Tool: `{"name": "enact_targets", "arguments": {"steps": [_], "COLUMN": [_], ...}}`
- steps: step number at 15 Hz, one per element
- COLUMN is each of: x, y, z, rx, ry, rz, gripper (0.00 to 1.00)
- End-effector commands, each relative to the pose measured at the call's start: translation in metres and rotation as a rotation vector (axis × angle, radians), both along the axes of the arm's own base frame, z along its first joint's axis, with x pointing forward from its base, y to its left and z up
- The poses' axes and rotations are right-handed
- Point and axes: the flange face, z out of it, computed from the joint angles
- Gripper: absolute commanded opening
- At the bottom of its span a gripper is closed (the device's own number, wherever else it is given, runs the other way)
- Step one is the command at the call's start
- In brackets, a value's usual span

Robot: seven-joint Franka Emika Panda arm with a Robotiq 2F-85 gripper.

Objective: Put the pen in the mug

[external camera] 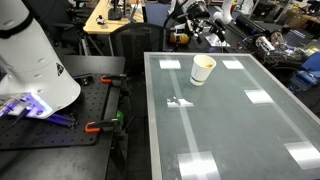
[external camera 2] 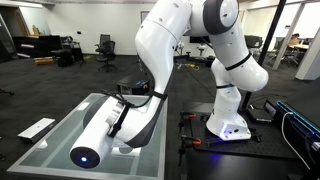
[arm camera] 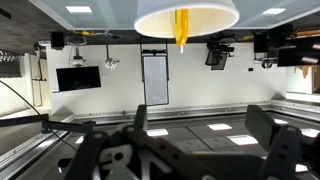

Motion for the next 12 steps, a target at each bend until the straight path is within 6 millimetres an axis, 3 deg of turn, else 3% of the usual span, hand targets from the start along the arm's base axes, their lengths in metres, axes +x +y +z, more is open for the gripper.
{"name": "enact_targets", "arguments": {"steps": [1, 7, 8, 12], "x": [-0.004, -0.003, 0.005, 0.004], "y": [-0.003, 0.001, 0.002, 0.004], "z": [0.043, 0.087, 0.071, 0.070], "rx": [-0.033, -0.041, -0.028, -0.029], "ry": [-0.065, -0.145, -0.123, -0.121], "rz": [-0.016, -0.022, -0.016, -0.014], "gripper": [1.00, 1.00, 1.00, 1.00]}}
